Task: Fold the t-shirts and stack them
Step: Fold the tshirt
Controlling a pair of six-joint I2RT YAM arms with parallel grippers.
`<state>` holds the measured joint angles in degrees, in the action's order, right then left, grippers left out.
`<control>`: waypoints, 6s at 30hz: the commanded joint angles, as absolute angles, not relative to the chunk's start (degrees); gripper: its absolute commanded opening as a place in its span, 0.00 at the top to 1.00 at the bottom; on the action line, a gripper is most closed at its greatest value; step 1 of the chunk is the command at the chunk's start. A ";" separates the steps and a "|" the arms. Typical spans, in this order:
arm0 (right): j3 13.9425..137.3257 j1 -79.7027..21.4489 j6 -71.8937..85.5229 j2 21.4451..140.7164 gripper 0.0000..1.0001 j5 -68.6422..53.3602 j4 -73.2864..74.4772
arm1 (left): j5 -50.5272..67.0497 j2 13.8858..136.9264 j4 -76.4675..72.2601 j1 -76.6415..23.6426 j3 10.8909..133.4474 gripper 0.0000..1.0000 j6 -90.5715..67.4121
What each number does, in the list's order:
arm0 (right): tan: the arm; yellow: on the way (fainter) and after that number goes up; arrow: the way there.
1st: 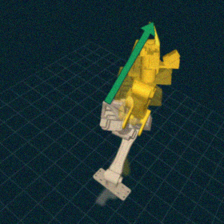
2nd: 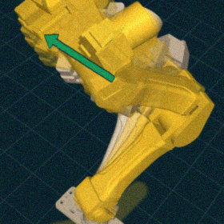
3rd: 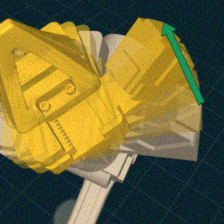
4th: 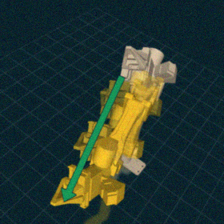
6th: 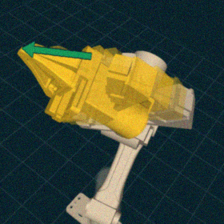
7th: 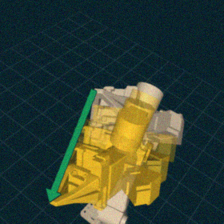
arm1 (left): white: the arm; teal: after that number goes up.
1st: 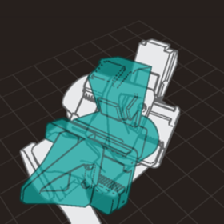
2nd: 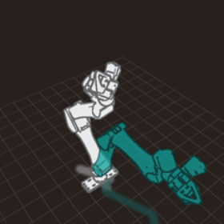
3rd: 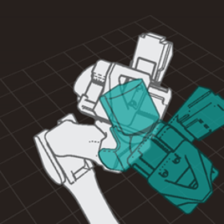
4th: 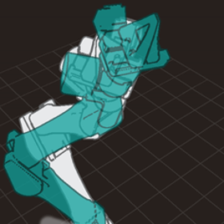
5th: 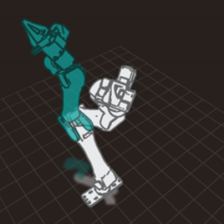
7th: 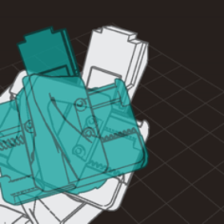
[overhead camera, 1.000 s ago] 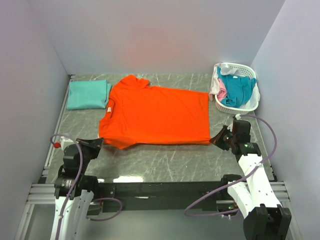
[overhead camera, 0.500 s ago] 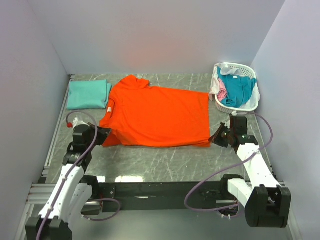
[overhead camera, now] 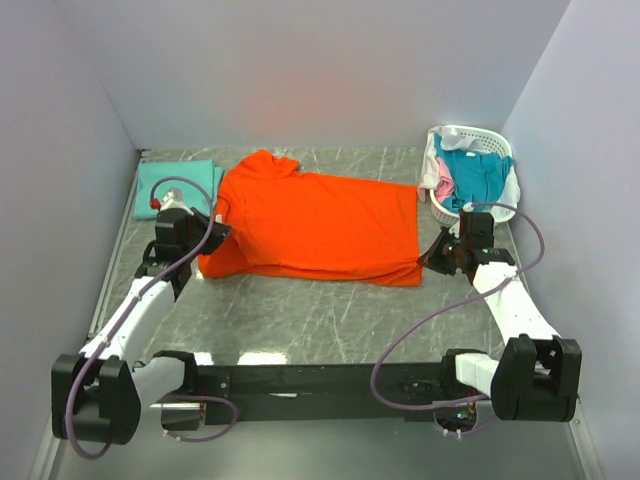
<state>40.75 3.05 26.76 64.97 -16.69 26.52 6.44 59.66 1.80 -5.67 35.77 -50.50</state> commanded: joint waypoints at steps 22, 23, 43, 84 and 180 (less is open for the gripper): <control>50.97 3.60 27.95 76.11 1.00 -10.73 23.47 | 16.97 94.18 -1.33 -5.98 63.79 0.99 -27.61; 51.32 3.60 27.86 76.46 1.00 -10.72 23.29 | 16.70 95.78 -0.36 -5.98 65.55 0.99 -27.25; 59.86 2.38 27.07 86.41 0.43 -2.99 26.54 | 8.97 106.55 12.57 -5.98 83.33 0.01 -27.50; 38.24 -5.01 26.72 82.18 0.41 -4.13 29.70 | -2.28 80.89 27.84 -1.23 39.47 0.01 -49.73; 45.00 -7.56 22.94 72.78 0.36 -6.94 28.12 | -2.29 104.15 23.47 -22.50 74.26 0.64 -42.80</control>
<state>43.09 -7.27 23.27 75.22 -8.19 28.14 -2.70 103.50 25.26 -22.33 71.64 -43.55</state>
